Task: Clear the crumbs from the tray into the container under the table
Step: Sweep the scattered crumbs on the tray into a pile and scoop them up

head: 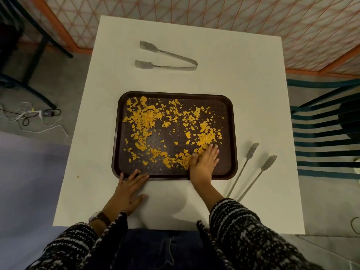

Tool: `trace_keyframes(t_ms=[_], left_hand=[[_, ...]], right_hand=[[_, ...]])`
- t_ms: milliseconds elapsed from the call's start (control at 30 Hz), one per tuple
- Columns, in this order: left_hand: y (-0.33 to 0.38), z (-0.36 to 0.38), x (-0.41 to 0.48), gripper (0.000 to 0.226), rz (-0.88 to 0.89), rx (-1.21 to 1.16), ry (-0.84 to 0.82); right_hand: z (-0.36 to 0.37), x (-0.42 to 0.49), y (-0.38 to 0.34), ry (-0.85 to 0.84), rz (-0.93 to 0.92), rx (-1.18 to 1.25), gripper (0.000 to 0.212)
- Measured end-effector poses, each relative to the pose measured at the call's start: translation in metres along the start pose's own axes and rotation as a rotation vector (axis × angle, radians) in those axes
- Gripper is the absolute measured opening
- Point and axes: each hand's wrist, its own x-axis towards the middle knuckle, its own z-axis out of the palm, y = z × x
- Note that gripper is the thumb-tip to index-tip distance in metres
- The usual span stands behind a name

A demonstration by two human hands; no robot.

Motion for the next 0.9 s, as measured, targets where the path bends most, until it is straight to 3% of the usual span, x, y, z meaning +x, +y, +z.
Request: trace_keyframes(t_ms=[167, 267, 400, 567, 700, 800, 900], left_hand=[[-0.011, -0.001, -0.003, 0.077, 0.020, -0.030, 0.002], [-0.017, 0.000, -0.005, 0.070, 0.046, -0.047, 0.017], [-0.018, 0.001, -0.005, 0.073, 0.042, -0.053, 0.020], [-0.015, 0.000, -0.006, 0.078, 0.026, -0.028, 0.005], [-0.015, -0.001, -0.006, 0.079, 0.022, -0.029, -0.004], [-0.016, -0.003, -0.008, 0.075, 0.018, -0.024, -0.009], [-0.013, -0.005, -0.009, 0.072, 0.015, -0.040, -0.024]], right_hand=[[0.025, -0.019, -0.026, -0.113, -0.208, 0.061, 0.067], [0.015, -0.014, -0.021, -0.052, -0.263, 0.086, 0.069], [-0.017, 0.012, 0.010, 0.075, -0.147, -0.002, 0.071], [-0.014, 0.017, 0.025, 0.045, 0.011, -0.109, 0.071], [0.013, -0.004, 0.003, -0.063, -0.153, -0.140, 0.072], [0.019, -0.010, -0.015, -0.157, -0.307, -0.009, 0.070], [0.006, -0.004, -0.013, -0.112, -0.339, 0.095, 0.069]])
